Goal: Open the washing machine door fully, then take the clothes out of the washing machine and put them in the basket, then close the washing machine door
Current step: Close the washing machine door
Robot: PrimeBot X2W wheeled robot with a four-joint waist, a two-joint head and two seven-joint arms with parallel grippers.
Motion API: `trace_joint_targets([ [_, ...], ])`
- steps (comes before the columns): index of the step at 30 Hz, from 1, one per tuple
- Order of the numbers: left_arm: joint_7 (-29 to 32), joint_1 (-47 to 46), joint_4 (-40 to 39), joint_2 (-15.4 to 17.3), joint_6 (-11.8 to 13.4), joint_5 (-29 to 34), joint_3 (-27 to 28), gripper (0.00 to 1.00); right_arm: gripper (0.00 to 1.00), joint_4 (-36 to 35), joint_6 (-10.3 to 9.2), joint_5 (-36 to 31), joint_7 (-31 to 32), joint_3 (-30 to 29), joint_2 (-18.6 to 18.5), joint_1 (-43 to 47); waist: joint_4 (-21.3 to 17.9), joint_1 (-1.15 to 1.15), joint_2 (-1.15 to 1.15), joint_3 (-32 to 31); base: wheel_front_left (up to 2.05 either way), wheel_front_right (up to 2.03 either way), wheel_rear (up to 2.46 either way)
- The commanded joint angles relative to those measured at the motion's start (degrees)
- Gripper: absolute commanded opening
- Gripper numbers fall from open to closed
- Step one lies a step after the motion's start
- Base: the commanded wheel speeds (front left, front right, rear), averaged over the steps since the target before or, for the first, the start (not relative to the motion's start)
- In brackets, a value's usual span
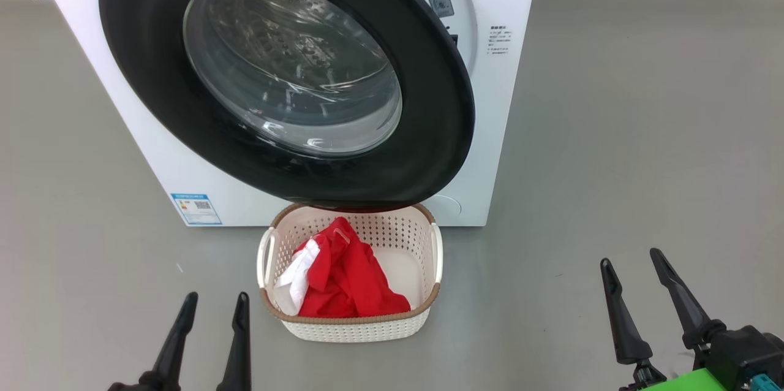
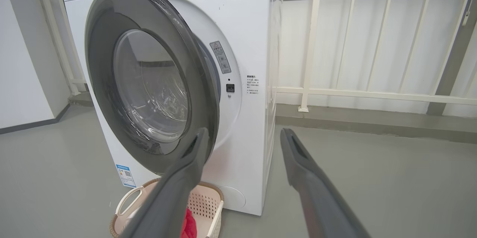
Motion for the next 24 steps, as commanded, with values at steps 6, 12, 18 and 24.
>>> trace_joint_targets([
  [6, -0.4, -1.4, -1.3, -0.4, -1.4, 1.2, 2.4, 1.0, 1.0, -1.6, 0.35, 1.1, -0.4, 0.8, -0.8, -0.5, 0.8, 0.0, 0.0, 0.3, 0.0, 0.0, 0.0],
  [12, -0.4, -1.8, -1.7, -0.7, -2.2, 2.4, 2.5, 1.0, 1.0, -1.6, 0.35, 1.0, -0.4, 0.9, -0.8, -0.6, 1.3, 0.0, 0.0, 0.5, 0.0, 0.0, 0.0],
  [18, -0.4, -2.2, -1.7, -1.0, -2.6, 3.7, 2.3, 1.0, 0.0, -1.0, 0.35, 0.2, -0.4, 1.2, -0.8, -1.2, 2.2, 0.0, 0.0, 0.8, 0.0, 0.0, 0.0],
  [24, -0.4, -3.0, -2.9, -1.4, -3.0, 3.3, 2.1, 1.0, 0.0, 1.6, 0.35, -0.7, -0.4, 2.8, -0.8, -3.5, 3.7, 0.0, 0.0, 1.8, 0.0, 0.0, 0.0],
])
